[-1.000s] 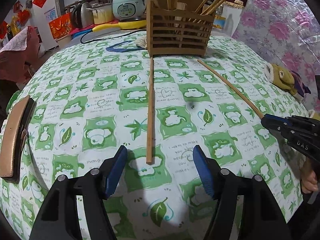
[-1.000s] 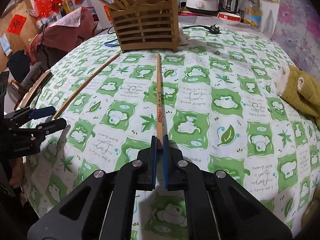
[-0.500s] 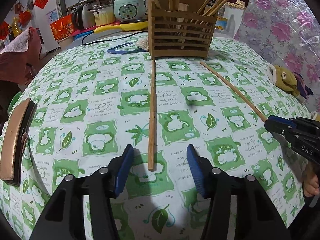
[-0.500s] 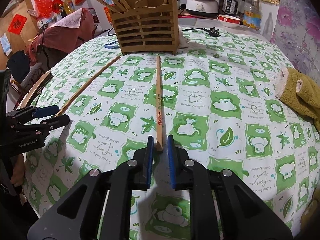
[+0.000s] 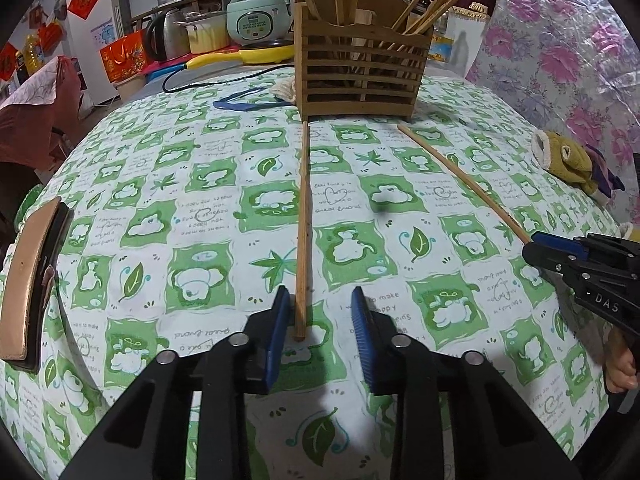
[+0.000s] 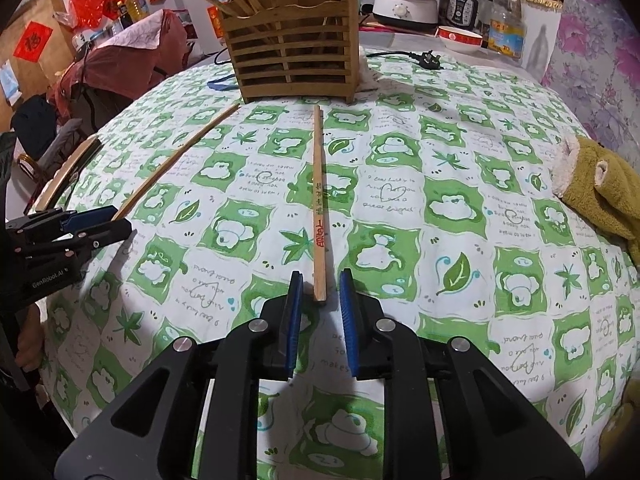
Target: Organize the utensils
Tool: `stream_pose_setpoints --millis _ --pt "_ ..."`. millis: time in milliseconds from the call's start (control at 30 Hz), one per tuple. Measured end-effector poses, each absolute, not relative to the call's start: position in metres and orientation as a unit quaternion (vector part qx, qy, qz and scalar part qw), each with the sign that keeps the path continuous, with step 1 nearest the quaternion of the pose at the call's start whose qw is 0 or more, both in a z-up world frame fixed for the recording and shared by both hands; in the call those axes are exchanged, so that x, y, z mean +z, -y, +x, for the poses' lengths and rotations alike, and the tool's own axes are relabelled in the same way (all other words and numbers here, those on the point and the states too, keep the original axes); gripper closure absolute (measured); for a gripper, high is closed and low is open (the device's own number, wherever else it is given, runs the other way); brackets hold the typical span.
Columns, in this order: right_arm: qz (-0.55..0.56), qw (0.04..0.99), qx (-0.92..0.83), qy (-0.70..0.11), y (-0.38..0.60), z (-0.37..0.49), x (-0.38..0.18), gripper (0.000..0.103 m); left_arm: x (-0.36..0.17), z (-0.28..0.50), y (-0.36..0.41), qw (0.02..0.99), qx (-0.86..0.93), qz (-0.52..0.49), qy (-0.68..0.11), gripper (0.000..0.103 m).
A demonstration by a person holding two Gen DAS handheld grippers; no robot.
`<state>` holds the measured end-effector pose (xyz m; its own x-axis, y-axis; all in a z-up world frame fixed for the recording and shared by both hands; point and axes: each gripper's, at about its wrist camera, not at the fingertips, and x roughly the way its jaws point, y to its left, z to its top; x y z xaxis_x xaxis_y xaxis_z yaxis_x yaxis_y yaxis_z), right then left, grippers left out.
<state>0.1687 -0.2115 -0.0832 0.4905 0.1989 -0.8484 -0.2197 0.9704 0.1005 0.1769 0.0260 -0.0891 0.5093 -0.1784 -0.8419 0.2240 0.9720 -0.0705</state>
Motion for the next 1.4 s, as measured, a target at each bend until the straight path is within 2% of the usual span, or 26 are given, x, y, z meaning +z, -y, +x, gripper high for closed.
stream_pose_setpoints --millis 133,300,667,867,1400 --pt "0.001 0.862 0.13 -0.491 0.214 0.169 -0.083 0.093 -0.09 0.176 -0.025 0.867 -0.126 0.021 -0.482 0.095" --pt "0.003 0.862 0.131 -0.489 0.215 0.169 -0.083 0.096 -0.089 0.174 -0.025 0.868 -0.128 0.019 -0.479 0.097" --pt "0.009 0.888 0.109 -0.446 0.221 0.157 -0.067 0.096 -0.076 0.161 -0.019 0.882 -0.125 0.017 -0.455 0.098" --pt "-0.007 0.909 0.101 -0.405 0.214 0.136 -0.047 0.096 -0.043 0.138 -0.013 0.901 -0.125 0.023 -0.415 0.098" --pt "0.02 0.953 0.115 -0.279 0.225 0.057 0.049 0.096 0.027 0.066 -0.006 0.928 -0.152 0.014 -0.34 0.098"
